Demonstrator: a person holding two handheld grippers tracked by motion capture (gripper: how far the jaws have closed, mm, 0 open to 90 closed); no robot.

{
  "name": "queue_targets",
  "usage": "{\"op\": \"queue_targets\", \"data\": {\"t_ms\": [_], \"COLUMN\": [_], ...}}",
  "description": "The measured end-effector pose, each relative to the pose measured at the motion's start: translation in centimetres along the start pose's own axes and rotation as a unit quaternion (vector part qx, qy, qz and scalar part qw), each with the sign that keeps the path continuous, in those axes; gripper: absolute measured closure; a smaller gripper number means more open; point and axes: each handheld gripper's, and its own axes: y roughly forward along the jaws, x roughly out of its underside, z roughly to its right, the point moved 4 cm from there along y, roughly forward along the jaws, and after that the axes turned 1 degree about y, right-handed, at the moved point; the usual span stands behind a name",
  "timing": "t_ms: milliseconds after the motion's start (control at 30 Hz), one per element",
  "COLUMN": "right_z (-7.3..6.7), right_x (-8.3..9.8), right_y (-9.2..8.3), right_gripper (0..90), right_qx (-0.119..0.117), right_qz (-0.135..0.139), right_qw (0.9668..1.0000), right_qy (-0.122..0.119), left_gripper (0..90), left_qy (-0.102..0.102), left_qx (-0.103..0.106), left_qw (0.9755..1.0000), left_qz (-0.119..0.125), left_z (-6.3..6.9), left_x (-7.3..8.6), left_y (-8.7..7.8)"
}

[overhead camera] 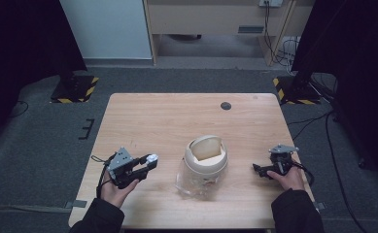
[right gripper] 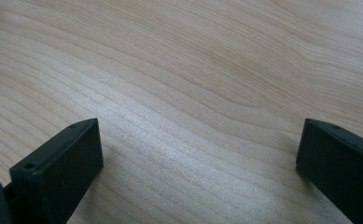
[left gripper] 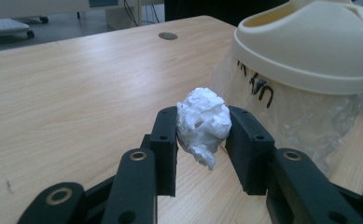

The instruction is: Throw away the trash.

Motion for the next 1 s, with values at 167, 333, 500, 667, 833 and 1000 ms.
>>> {"op": "queue_targets", "data": {"t_ms": [167, 333, 500, 667, 833, 1000], "right_z": [0.0, 0.0, 0.0, 0.0, 0.0, 0.0], "right_x": [0.0, 0.0, 0.0, 0.0, 0.0, 0.0], "right_y": [0.0, 0.0, 0.0, 0.0, 0.0, 0.0], "right_gripper": [0.6, 0.6, 0.6, 0.7, 0.7, 0.7], "right_qx": [0.001, 0.000, -0.001, -0.001, -0.001, -0.001], "right_qz": [0.000, 0.000, 0.000, 0.000, 0.001, 0.000], "right_qw": [1.0000, 1.0000, 1.0000, 1.0000, 1.0000, 1.0000], "right_qy": [-0.002, -0.002, -0.002, -0.002, -0.002, -0.003], "left_gripper": [64.2, 64.3, 64.3, 64.2, 64.1, 64.1], "left_qy": [-0.011, -0.013, -0.016, -0.013, -0.018, -0.017], "left_qx": [-0.003, -0.008, -0.007, -0.009, -0.013, -0.011], "left_qw": [0.9995, 0.9989, 0.9982, 0.9977, 0.9967, 0.9958], "left_qz": [0.030, 0.045, 0.057, 0.065, 0.078, 0.089], "left_z": [-0.4, -1.1, -1.4, -1.5, -1.7, -1.9], "left_x": [-1.1, -1.9, -2.7, -3.3, -4.0, -5.1], "left_y": [-0.1, 0.3, 0.9, 1.2, 1.4, 2.0]}}
